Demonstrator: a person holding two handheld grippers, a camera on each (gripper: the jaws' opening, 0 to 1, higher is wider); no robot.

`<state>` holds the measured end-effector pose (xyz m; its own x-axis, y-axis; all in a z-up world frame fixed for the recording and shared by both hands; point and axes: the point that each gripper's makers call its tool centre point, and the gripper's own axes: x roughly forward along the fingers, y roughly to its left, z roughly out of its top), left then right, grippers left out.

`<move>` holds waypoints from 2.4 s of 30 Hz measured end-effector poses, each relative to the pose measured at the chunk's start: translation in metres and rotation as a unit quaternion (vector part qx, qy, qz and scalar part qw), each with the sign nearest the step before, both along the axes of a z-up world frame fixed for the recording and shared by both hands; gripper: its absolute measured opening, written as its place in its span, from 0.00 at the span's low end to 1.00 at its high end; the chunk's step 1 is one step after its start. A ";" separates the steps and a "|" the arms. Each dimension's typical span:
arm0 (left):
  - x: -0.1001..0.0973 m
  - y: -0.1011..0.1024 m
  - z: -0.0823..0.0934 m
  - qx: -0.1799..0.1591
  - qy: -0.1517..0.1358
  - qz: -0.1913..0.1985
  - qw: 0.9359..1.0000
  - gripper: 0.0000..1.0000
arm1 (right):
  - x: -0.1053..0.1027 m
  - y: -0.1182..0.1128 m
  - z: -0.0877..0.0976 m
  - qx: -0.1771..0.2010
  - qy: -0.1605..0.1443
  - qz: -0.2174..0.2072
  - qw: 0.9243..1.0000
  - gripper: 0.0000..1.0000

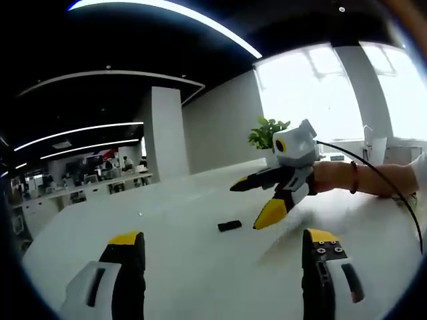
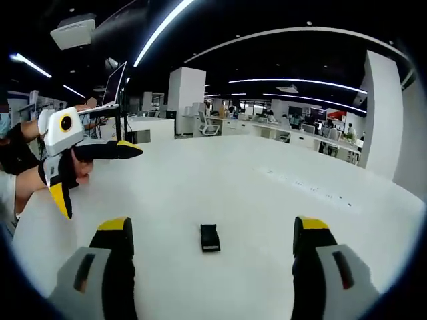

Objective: Snap the two parts of the plastic buckle together until the buckle closes and remains connected.

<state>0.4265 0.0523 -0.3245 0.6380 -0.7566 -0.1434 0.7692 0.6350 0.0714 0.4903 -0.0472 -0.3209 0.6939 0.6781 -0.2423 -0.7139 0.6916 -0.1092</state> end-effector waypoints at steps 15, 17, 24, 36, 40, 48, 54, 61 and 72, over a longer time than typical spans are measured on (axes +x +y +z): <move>0.003 0.004 0.004 -0.011 0.000 0.009 1.000 0.99 | -0.018 -0.006 0.019 0.026 -0.031 0.003 0.999 1.00; 0.003 0.004 0.005 -0.014 -0.001 0.011 1.000 0.99 | -0.018 -0.006 0.021 0.034 -0.032 0.004 0.999 1.00; 0.005 0.007 0.005 -0.008 -0.005 0.018 1.000 0.99 | -0.026 -0.018 0.014 0.012 -0.032 -0.006 0.999 1.00; 0.004 0.009 0.007 -0.016 -0.003 0.021 1.000 0.99 | -0.049 -0.035 0.020 0.023 -0.049 -0.025 0.998 1.00; 0.004 0.010 0.007 -0.018 -0.002 0.024 1.000 0.99 | -0.053 -0.039 0.024 0.025 -0.054 -0.036 0.998 1.00; 0.005 0.014 0.012 -0.031 -0.006 0.030 0.999 0.98 | -0.071 -0.045 0.040 0.046 -0.073 -0.043 0.995 0.99; 0.004 0.013 0.011 -0.028 -0.006 0.031 0.999 0.98 | -0.082 -0.053 0.029 0.040 -0.063 -0.048 0.996 0.99; 0.003 0.012 0.010 -0.025 -0.006 0.030 0.999 0.98 | -0.093 -0.067 0.030 0.037 -0.067 -0.061 0.995 0.97; 0.003 0.012 0.009 -0.025 -0.006 0.030 0.999 0.98 | -0.097 -0.071 0.014 0.038 -0.046 -0.062 0.996 0.96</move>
